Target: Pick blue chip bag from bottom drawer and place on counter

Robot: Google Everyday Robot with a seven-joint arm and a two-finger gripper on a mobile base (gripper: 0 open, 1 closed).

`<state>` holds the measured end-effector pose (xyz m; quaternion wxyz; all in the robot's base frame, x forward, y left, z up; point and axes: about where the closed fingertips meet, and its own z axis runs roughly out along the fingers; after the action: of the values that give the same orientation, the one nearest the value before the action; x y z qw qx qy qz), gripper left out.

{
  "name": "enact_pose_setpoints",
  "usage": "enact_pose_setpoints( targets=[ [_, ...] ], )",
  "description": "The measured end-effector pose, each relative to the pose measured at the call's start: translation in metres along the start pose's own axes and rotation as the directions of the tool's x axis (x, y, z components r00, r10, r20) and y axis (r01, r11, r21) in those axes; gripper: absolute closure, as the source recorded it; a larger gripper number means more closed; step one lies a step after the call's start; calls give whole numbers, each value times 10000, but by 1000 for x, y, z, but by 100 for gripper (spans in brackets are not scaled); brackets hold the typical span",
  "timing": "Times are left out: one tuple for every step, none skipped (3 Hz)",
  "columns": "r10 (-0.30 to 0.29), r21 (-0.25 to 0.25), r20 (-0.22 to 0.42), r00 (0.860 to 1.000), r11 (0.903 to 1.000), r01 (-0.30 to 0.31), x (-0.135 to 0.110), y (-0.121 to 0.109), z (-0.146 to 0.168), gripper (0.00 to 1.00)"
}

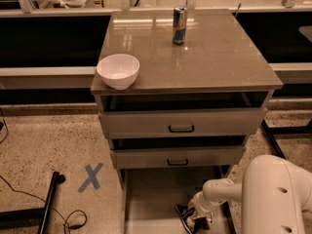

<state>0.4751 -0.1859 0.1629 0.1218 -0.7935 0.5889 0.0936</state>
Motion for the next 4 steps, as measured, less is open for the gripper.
enact_pose_setpoints(
  targets=[
    [203,154,294,9994,9997,-208,-2,-6,0,89],
    [892,1042,2126,9731,9881,-1134,-18,-34,-47,100],
    [308,2022,4203,9069,9711,-1267,-51,-41,-123,100],
    [-1846,3973,5537,8120,9156,-627,-71,-17,-248,100]
  ],
)
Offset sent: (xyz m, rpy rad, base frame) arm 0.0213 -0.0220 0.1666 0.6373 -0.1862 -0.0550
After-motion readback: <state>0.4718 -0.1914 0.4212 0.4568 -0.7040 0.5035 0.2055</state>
